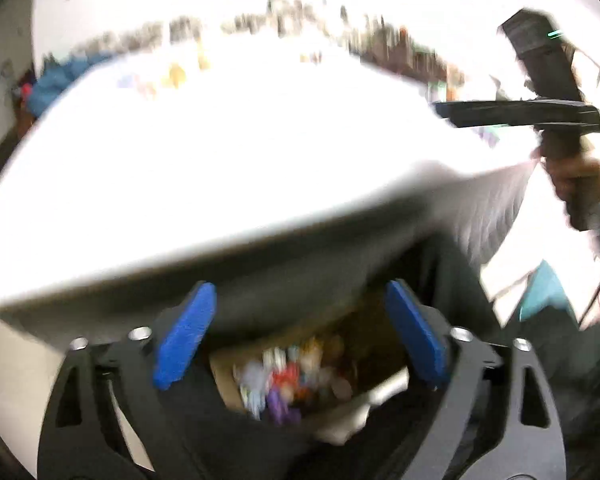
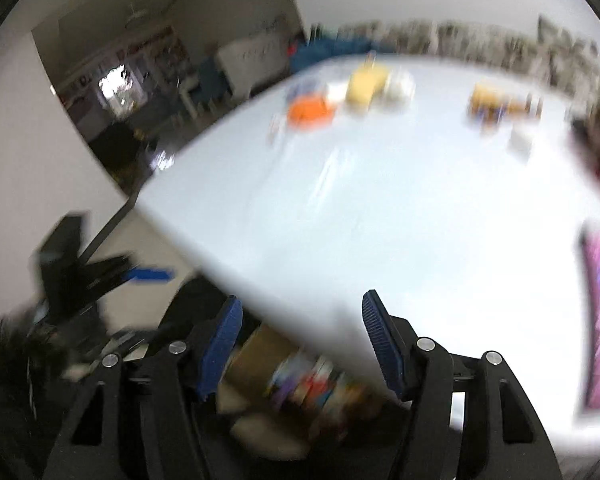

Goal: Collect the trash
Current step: 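Grasp the crumpled white tissue ball with the right tool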

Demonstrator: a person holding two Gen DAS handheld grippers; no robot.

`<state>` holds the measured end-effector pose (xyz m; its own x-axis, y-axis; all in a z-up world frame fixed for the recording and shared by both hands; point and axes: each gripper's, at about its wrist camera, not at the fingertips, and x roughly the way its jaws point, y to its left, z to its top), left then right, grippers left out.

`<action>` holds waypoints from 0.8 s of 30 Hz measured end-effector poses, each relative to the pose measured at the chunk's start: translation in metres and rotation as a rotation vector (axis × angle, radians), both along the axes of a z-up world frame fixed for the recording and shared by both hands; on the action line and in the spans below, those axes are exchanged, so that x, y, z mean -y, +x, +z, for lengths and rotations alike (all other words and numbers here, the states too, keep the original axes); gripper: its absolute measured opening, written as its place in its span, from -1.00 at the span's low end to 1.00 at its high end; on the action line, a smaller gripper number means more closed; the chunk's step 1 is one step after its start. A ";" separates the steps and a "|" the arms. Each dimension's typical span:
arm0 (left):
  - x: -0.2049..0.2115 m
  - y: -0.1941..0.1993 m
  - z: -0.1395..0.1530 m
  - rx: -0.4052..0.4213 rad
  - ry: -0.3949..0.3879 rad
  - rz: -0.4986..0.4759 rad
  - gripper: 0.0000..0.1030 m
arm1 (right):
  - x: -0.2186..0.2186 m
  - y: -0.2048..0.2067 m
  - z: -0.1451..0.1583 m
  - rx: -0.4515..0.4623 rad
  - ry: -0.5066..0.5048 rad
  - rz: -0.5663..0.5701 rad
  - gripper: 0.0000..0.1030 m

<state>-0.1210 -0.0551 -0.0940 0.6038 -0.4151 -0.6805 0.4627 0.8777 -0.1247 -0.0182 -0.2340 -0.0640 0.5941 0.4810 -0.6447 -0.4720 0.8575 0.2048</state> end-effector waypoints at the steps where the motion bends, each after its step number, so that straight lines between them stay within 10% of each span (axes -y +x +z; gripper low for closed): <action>1: -0.004 0.004 0.012 0.036 -0.020 0.018 0.78 | -0.001 0.021 0.010 0.040 -0.009 -0.024 0.38; 6: -0.020 0.044 0.045 0.127 -0.089 0.141 0.79 | -0.019 0.163 0.025 0.124 -0.083 -0.103 0.40; 13: -0.030 0.106 0.039 0.083 -0.054 0.266 0.79 | -0.040 0.319 -0.022 -0.057 -0.140 -0.126 0.23; 15: -0.030 0.125 0.032 0.067 -0.016 0.305 0.78 | -0.044 0.329 -0.030 -0.116 -0.108 -0.100 -0.27; 24: -0.035 0.231 0.007 -0.061 -0.007 0.389 0.78 | -0.017 0.227 0.001 -0.051 -0.036 -0.068 -0.31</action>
